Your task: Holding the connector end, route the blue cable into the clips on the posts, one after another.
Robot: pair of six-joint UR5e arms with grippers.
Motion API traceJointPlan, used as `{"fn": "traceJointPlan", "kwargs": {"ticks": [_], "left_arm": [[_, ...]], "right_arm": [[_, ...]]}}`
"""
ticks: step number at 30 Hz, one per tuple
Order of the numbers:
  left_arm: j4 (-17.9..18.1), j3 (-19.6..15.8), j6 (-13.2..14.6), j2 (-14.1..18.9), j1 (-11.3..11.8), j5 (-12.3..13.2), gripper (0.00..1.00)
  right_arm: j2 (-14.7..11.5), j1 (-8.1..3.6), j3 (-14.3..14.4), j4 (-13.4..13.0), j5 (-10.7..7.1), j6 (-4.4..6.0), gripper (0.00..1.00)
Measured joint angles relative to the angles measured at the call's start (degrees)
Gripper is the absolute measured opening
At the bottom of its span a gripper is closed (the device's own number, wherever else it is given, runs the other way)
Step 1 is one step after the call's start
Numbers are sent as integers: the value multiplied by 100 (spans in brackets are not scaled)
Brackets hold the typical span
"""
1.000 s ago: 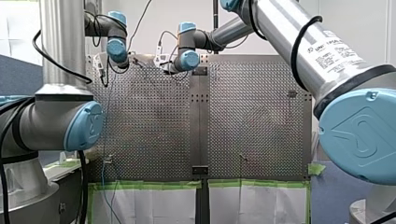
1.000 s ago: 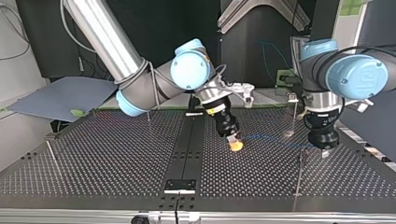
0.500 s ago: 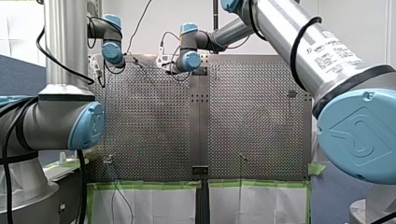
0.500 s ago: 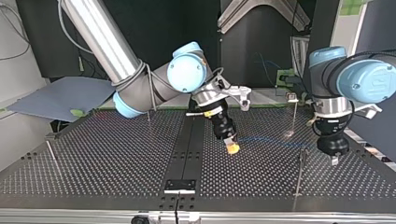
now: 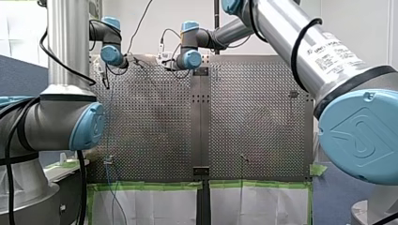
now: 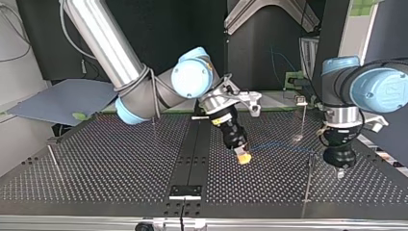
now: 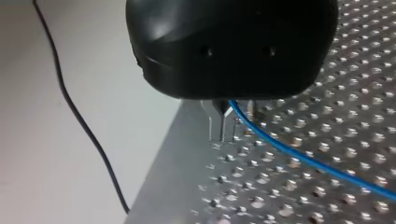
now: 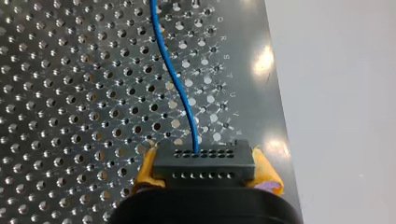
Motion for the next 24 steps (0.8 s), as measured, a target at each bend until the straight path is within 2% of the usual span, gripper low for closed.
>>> {"fn": "traceJointPlan", "kwargs": {"ticks": [8, 13, 18, 24], "left_arm": [[-58, 178, -33, -212, 38, 56, 0], [-25, 288, -108, -342, 108, 96, 0], [-33, 411, -134, -604, 140, 212, 0], [20, 462, -176, -705, 159, 270, 0]], "right_arm": [[147, -34, -115, 6, -8, 4, 0], [184, -125, -225, 8, -15, 13, 0], [275, -220, -372, 18, -20, 23, 0], [357, -283, -452, 28, -26, 23, 0]]}}
